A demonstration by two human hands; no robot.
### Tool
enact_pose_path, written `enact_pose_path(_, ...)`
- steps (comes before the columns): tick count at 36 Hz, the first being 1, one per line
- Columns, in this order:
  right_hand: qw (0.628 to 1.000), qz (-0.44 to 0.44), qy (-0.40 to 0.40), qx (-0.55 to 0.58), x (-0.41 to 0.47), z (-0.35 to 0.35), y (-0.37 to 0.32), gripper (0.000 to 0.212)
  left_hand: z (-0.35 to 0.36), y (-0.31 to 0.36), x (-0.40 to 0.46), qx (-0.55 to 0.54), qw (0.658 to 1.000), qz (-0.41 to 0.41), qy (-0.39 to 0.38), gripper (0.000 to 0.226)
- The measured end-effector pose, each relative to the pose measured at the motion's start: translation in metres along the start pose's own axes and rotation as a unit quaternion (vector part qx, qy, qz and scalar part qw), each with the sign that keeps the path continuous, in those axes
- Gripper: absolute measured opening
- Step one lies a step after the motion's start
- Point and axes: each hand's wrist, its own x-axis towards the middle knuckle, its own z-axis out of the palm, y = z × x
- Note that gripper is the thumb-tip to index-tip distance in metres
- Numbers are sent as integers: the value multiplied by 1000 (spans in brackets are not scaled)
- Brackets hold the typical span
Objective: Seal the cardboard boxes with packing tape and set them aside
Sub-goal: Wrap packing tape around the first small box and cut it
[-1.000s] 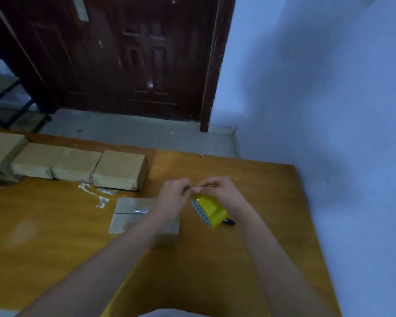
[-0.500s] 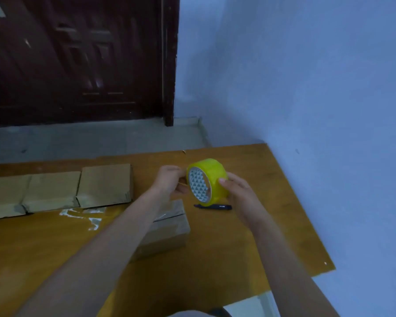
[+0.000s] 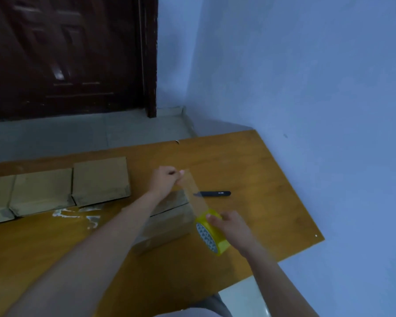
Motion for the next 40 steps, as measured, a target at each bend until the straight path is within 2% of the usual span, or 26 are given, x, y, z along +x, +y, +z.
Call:
enact_pose_path(3, 1000, 30, -9, -4, 0, 9, 4, 42, 7, -18, -5, 1, 1000, -11, 10, 44)
enact_pose_path(7, 999, 25, 1, -34, 0, 21, 12, 39, 15, -25, -10, -14, 999, -33, 35, 37)
enact_pose_path(11, 999, 39, -1, -35, 1, 26, 17, 37, 19, -24, -11, 3, 999, -27, 38, 41)
enact_pose_path(21, 998, 44, 11, -45, -1, 30, 22, 38, 18, -23, -11, 73, 997, -23, 7, 34)
enact_pose_path(40, 995, 58, 31, -81, 8, 45, 25, 43, 17, -24, 0, 42, 995, -89, -6, 31)
